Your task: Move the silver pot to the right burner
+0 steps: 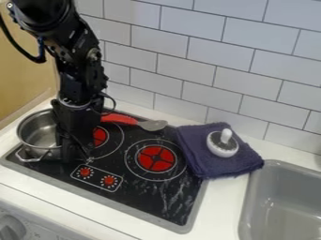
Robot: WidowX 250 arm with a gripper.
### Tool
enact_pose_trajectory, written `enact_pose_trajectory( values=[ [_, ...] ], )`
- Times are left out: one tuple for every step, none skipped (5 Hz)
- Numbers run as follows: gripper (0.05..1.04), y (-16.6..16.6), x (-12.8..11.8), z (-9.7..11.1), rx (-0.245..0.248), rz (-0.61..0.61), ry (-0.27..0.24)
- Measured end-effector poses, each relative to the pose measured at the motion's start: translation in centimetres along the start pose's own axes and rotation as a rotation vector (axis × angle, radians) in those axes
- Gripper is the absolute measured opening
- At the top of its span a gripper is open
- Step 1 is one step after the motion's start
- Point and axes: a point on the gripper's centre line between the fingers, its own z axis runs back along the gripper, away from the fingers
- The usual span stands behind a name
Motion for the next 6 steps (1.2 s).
enact_pose_trajectory(
  values=[
    [0.064,-0.3,-0.5,0.2,0.005,-0.007,0.015],
    [0.064,-0.6,-1.3,0.8,0.015,-0.015,0.028],
    [0.064,-0.1,-1.6,2.6,0.076,-0.001,0.016],
    [0.064,-0.4,-2.0,4.4,0.115,-0.008,-0.012],
    [0.064,-1.5,-1.7,5.0,0.13,-0.077,-0.042],
    [0.064,-2.6,-1.1,5.5,0.146,-0.133,-0.066]
  ],
)
